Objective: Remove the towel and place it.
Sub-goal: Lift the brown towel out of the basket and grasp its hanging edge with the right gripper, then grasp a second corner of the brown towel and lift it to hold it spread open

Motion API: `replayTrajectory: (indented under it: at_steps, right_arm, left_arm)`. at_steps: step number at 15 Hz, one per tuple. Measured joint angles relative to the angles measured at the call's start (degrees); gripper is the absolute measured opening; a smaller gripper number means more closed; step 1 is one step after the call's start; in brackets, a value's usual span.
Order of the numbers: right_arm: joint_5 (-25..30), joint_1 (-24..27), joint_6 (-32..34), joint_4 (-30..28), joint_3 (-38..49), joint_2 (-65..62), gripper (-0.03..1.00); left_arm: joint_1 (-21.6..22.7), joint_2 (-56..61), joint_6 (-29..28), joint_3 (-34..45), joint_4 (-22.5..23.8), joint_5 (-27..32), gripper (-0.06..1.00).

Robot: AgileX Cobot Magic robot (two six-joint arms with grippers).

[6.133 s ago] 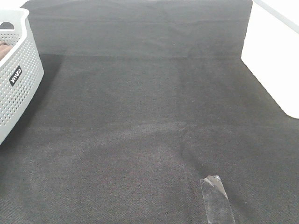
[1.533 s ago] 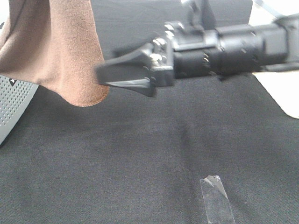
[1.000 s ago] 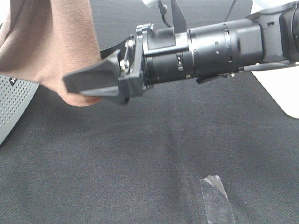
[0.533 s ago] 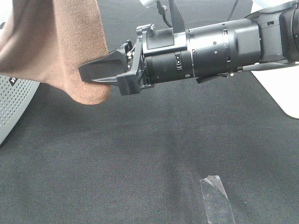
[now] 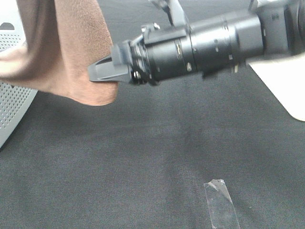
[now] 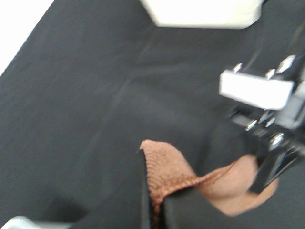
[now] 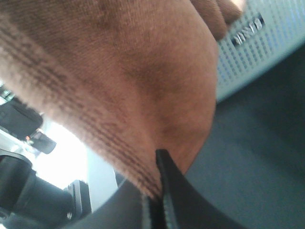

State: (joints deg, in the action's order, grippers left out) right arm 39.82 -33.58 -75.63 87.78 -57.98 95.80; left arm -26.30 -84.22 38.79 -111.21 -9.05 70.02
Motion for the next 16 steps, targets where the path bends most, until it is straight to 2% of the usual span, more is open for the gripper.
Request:
replayTrajectory:
  at_steps: [3,4,6,7,9,11,14,15,16]
  right_arm:
    - [1.5,0.0,26.2,-24.6,-11.3,0.0,0.00]
    - [3.8,0.0,35.6,-33.9,-15.9,0.0,0.00]
    - [10.2,0.0,50.3,-53.9,-26.8,0.0,0.00]
    - [15.4,0.0,58.4,-67.1,-35.4,0.0,0.00]
    - [22.0,0.0,62.8,-80.6,-47.6,0.8,0.00]
    - [25.1,0.0,63.1,-90.6,-59.1,3.4,0.00]
    - [24.1,0.0,62.7,-101.8,-70.4,6.5,0.00]
    - [22.1,0.0,62.7,-105.5,-72.2,6.9,0.00]
    - [17.6,0.1,62.7,-109.6,-72.9,6.9,0.00]
  left_arm:
    - [0.0,0.0,0.2,0.0,6.2,0.0,0.00]
    - [0.0,0.0,0.8,0.0,7.8,0.0,0.00]
    - [0.0,0.0,1.0,0.0,9.8,0.0,0.00]
    - [0.0,0.0,1.0,0.0,10.1,-2.3,0.00]
    - [0.0,-0.1,1.9,0.0,10.2,-8.9,0.00]
    - [0.0,-1.0,2.8,0.0,10.4,-14.5,0.00]
    - [0.0,-4.2,2.9,0.0,15.8,-22.5,0.00]
    - [0.0,-5.3,2.9,0.0,17.5,-26.1,0.00]
    - [0.0,-6.7,2.9,0.0,19.1,-31.5,0.00]
